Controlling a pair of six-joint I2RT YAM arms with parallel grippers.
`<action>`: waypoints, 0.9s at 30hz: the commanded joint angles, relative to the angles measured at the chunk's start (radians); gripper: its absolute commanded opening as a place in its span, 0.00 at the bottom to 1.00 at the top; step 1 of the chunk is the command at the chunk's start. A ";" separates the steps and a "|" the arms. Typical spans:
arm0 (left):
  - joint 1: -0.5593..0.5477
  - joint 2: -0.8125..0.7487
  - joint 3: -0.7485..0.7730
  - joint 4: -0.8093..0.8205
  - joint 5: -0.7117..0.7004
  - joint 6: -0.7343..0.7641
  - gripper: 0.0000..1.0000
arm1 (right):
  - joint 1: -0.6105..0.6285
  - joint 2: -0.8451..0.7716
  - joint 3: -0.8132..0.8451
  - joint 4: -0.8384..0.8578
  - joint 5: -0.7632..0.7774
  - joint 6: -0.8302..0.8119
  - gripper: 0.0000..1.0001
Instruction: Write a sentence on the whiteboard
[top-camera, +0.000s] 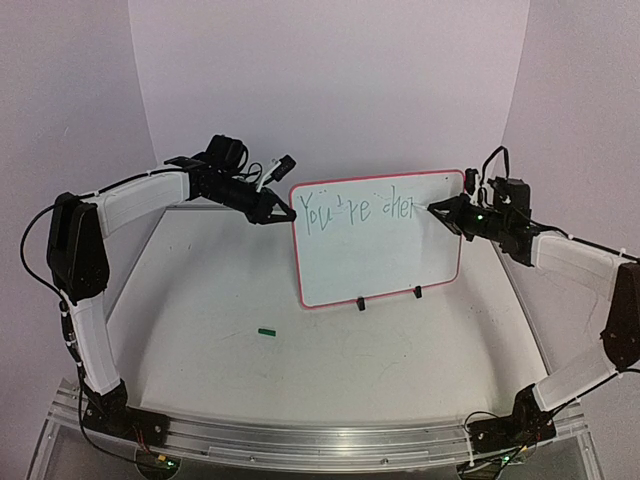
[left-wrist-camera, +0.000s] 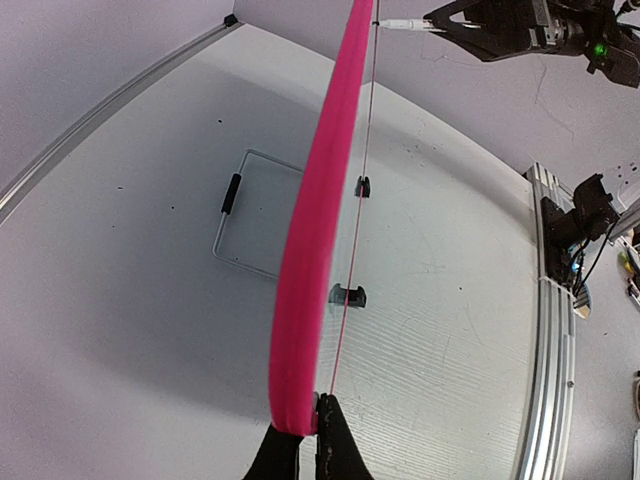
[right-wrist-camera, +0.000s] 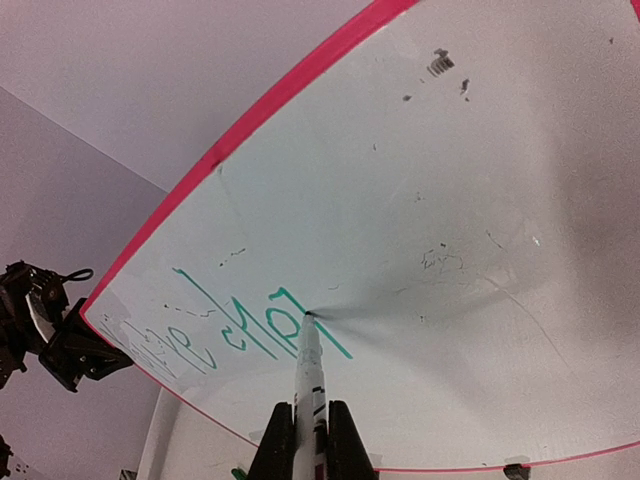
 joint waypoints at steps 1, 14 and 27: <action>-0.012 -0.009 -0.015 -0.049 -0.057 0.041 0.00 | -0.003 -0.013 0.031 0.037 0.020 0.007 0.00; -0.012 -0.018 -0.025 -0.052 -0.056 0.043 0.00 | -0.004 -0.039 0.005 0.037 0.065 0.018 0.00; -0.012 -0.018 -0.022 -0.057 -0.061 0.040 0.00 | -0.003 -0.148 -0.045 0.016 0.054 0.004 0.00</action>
